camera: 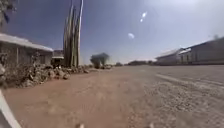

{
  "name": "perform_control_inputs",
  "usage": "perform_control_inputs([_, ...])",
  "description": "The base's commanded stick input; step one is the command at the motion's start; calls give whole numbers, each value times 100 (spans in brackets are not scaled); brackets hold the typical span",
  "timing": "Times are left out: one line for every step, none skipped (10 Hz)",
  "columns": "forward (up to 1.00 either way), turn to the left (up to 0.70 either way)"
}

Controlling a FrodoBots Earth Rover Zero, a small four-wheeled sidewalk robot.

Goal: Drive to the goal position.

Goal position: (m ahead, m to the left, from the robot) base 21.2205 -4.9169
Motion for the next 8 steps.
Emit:
perform_control_inputs([70, 0])
perform_control_inputs([70, 0])
perform_control_inputs([70, 0])
perform_control_inputs([70, 0])
perform_control_inputs([70, 0])
perform_control_inputs([70, 0])
perform_control_inputs([70, 0])
perform_control_inputs([70, -35])
